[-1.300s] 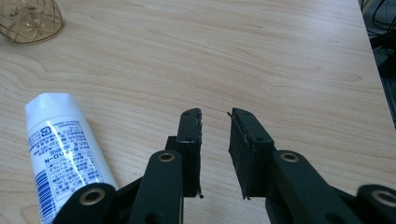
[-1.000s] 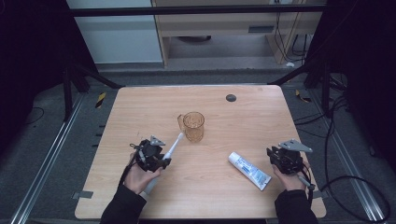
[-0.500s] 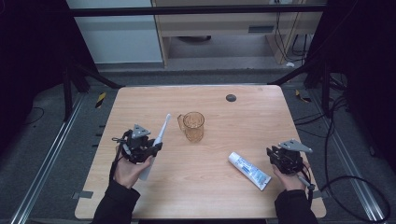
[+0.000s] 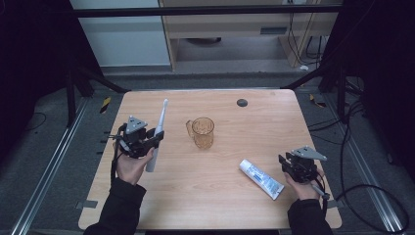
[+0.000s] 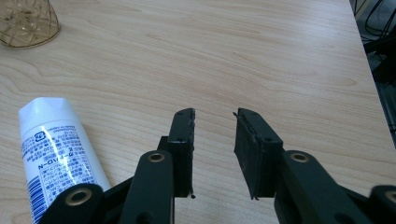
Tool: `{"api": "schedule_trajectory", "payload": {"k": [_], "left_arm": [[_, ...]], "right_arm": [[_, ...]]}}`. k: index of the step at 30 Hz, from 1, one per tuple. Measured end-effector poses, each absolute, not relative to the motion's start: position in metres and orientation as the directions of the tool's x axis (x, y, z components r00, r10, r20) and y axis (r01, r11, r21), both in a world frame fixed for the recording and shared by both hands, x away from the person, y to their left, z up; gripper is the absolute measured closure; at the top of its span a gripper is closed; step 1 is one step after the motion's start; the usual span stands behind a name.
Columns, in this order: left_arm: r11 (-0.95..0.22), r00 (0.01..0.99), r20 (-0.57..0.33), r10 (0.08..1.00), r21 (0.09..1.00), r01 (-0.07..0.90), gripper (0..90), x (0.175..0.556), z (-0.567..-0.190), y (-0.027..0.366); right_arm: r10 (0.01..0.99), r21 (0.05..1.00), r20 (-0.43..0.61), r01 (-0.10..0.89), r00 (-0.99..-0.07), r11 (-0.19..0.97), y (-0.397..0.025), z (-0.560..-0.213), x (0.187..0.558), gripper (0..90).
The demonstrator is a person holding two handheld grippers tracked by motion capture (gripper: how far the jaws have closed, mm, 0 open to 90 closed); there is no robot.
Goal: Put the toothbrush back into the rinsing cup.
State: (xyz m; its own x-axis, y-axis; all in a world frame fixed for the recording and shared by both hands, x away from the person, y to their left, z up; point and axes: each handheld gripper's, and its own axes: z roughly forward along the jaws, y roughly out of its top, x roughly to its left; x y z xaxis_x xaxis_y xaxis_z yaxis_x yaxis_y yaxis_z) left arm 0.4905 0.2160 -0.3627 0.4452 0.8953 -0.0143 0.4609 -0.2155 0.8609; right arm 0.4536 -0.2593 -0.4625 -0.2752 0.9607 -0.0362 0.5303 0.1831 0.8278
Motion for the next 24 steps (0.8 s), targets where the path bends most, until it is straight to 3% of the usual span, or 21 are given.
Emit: {"api": "schedule_trajectory", "payload": {"k": [10,24], "left_arm": [[-0.162,0.433,-0.029,0.901,0.903,0.398,66.9,0.508,-0.350,0.204],[-0.074,0.418,-0.066,0.906,0.948,0.311,66.8,0.533,-0.337,0.186]], "right_arm": [[0.963,0.831,-0.041,0.527,-0.265,0.180,-0.260,-0.465,0.455,57.4],[0.964,0.837,-0.035,0.520,-0.265,0.173,-0.261,-0.465,0.456,53.9]]}}
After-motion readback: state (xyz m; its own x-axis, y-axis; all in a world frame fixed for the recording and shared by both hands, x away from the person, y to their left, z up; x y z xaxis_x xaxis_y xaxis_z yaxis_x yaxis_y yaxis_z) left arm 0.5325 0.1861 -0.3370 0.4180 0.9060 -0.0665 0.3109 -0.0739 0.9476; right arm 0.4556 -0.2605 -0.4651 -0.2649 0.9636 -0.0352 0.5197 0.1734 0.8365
